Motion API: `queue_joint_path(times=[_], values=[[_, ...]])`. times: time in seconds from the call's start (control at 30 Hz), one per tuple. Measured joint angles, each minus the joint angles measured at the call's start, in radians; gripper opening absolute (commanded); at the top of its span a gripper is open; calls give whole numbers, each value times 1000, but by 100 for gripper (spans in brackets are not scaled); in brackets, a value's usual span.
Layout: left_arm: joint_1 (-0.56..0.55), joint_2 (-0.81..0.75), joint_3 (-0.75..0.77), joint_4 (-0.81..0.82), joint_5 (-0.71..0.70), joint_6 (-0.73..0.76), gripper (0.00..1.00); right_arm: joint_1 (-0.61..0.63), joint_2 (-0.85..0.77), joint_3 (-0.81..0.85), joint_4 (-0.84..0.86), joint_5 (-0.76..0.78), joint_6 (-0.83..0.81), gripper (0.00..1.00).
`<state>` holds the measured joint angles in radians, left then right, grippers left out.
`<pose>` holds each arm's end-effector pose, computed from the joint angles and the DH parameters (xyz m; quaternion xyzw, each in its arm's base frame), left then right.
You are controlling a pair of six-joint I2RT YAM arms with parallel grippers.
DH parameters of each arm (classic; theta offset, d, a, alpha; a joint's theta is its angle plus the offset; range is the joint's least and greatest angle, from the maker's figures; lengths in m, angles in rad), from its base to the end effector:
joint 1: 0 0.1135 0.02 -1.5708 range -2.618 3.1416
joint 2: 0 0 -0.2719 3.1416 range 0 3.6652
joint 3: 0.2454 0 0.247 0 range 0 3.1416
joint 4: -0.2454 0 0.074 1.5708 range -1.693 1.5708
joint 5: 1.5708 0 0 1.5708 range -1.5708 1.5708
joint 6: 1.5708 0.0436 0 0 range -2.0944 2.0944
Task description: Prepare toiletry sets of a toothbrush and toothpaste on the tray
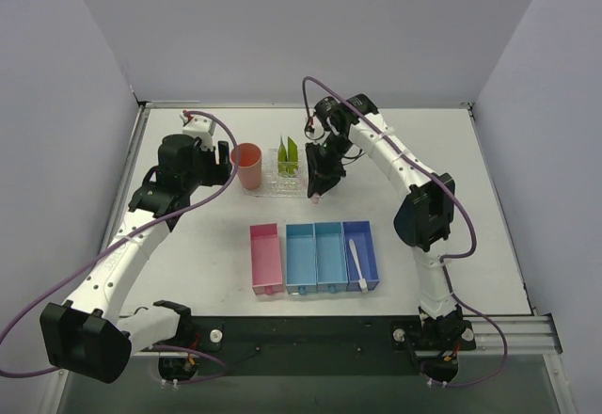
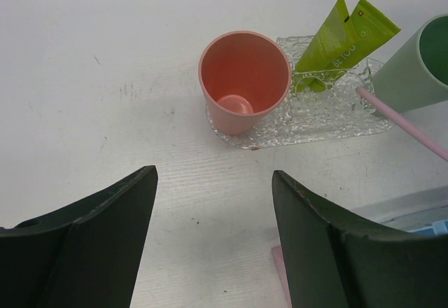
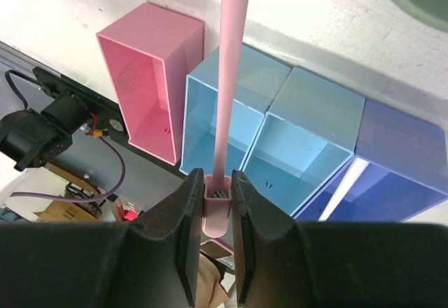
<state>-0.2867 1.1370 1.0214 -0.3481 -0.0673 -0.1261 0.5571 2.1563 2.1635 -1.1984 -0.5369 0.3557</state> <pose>0.2461 -0.0695 0.3396 0.0506 0.8489 -0.0797 0.5201 0.3708 0.2572 0.2983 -0.1450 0.9370 0.3140 0.0485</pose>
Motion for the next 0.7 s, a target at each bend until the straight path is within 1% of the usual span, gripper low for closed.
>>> queue_joint_path(times=[0.2, 0.53, 0.7], values=[[0, 0, 0, 0, -8, 1, 77, 0, 4, 1, 27, -7, 16, 0], [2, -2, -8, 0, -9, 4, 77, -6, 67, 23, 43, -33, 23, 0], [5, -2, -10, 0, -10, 4, 77, -9, 72, 38, 47, -37, 30, 0]])
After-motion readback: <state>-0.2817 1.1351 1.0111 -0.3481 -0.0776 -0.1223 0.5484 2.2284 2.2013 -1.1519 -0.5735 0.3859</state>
